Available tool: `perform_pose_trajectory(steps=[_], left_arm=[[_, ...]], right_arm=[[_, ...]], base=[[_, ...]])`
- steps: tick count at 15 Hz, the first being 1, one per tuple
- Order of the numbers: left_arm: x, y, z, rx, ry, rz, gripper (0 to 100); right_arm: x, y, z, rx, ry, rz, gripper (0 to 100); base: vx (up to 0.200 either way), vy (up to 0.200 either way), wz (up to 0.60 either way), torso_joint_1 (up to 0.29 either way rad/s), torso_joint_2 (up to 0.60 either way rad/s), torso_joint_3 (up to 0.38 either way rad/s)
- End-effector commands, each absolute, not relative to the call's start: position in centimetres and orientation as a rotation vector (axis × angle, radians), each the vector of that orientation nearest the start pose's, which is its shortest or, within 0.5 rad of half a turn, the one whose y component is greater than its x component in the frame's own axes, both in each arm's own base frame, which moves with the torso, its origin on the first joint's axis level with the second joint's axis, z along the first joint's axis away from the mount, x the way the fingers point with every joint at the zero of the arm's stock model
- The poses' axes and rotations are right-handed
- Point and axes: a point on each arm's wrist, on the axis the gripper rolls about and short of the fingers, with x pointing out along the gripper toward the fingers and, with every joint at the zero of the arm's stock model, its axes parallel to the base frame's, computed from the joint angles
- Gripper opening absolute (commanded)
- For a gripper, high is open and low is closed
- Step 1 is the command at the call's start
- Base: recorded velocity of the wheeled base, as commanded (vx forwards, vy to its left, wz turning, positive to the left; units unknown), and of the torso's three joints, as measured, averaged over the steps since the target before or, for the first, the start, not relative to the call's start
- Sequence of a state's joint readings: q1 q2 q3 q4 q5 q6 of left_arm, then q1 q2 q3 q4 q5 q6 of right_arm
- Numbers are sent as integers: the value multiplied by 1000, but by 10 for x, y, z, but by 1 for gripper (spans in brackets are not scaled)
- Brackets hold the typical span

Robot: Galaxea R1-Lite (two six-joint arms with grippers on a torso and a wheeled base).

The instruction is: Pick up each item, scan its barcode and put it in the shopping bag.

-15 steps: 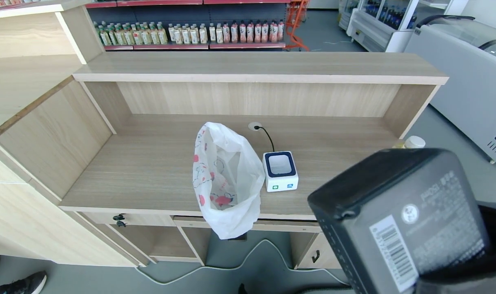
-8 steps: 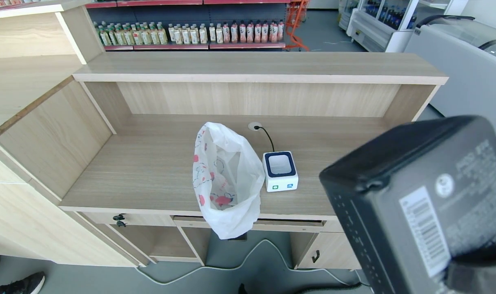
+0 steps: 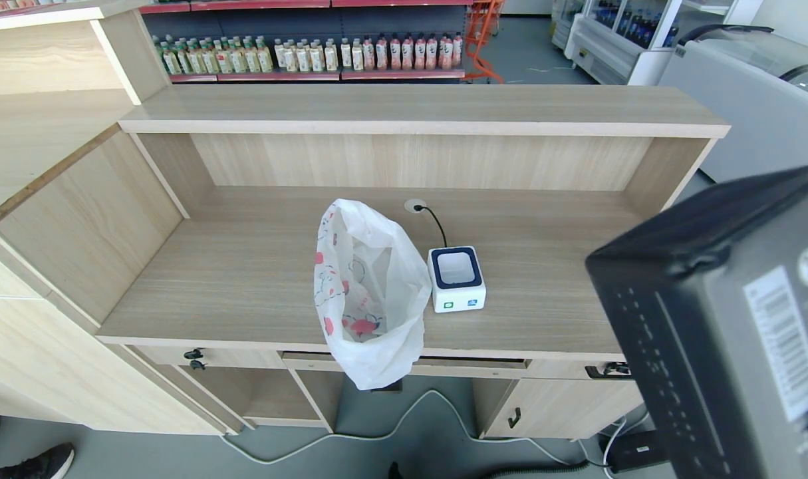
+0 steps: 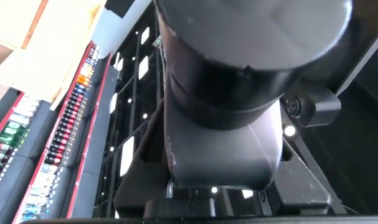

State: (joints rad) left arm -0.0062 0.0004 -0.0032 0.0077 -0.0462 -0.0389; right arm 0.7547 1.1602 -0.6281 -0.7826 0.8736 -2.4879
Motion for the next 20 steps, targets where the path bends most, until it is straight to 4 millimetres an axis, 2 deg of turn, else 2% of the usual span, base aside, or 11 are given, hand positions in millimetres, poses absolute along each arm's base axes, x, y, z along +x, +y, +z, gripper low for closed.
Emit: perform_pose_trajectory(steps=[1, 18, 19, 20], left_arm=[[-23, -1, 76, -38, 6, -52, 100], [-23, -1, 76, -40, 6, -52, 100], [-23, -1, 76, -40, 6, -52, 100], [-23, -1, 76, -40, 6, -52, 100]], right_arm=[[101, 118, 276, 2367, 2640, -394, 0], [95, 110, 274, 2384, 2631, -383, 0], [97, 109, 278, 2407, 2651, -425, 0], [108, 103, 296, 2578, 2640, -472, 0]], base=[[0, 0, 0, 0, 0, 0], [0, 0, 0, 0, 0, 0], [0, 0, 0, 0, 0, 0], [0, 0, 0, 0, 0, 0]])
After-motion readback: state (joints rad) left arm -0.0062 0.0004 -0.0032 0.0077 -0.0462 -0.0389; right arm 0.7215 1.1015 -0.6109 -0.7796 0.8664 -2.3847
